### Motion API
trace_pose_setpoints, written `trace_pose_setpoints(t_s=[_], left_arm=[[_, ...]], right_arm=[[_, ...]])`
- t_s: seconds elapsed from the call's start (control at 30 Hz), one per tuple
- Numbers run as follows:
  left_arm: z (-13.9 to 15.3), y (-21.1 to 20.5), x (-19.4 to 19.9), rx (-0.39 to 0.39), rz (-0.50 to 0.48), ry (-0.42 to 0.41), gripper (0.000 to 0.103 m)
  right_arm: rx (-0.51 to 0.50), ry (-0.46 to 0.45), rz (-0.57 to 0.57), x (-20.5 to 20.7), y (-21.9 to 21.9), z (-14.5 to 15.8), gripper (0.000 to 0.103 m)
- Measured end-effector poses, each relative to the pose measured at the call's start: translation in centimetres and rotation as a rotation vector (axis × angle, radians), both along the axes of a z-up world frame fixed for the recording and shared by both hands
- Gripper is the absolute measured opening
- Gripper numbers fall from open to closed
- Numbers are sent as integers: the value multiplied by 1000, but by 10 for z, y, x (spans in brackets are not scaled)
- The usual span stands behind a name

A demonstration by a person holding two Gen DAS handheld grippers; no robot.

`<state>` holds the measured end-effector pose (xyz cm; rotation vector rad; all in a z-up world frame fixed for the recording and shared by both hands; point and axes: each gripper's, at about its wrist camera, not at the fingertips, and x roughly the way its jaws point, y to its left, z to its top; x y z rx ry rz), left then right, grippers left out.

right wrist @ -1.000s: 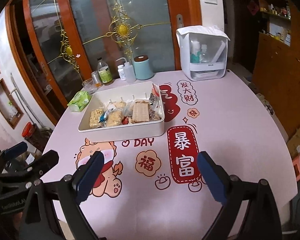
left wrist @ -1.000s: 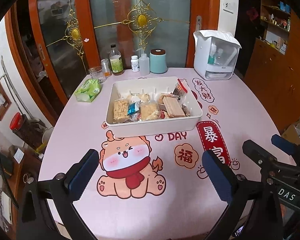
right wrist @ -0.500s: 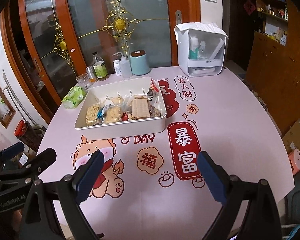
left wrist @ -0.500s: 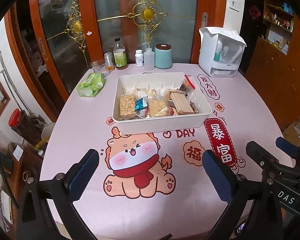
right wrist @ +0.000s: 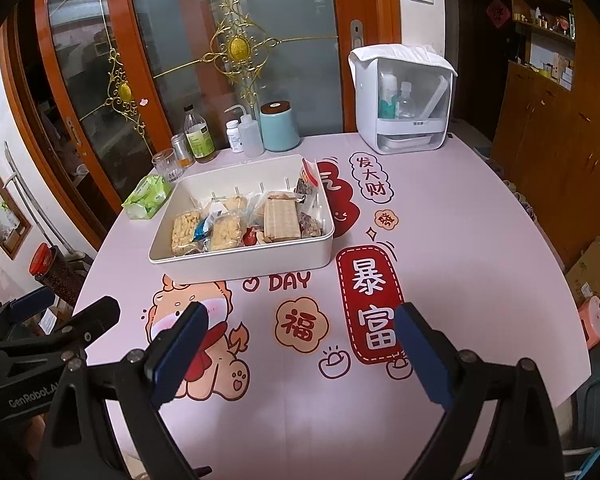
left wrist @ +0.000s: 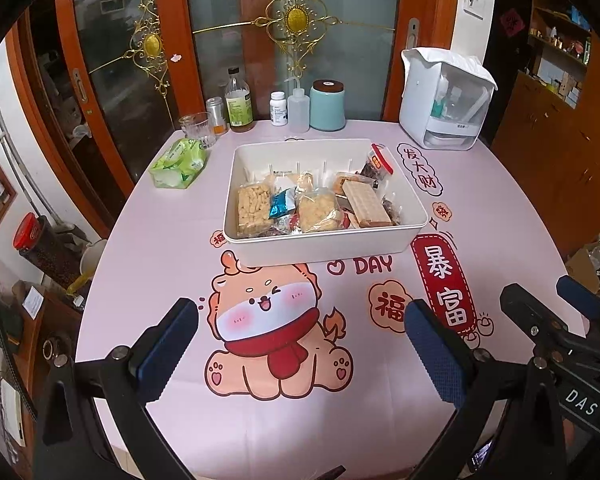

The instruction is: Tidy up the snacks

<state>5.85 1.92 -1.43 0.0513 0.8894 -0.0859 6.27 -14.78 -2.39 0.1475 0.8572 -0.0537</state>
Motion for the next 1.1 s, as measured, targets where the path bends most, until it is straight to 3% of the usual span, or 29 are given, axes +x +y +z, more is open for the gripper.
trace_pose_setpoints(t_s=[1.1], left_arm=[[-7,-5,-4,10,38,23,102]], right_arm=[[12,17,38,4,-5,-6,95]])
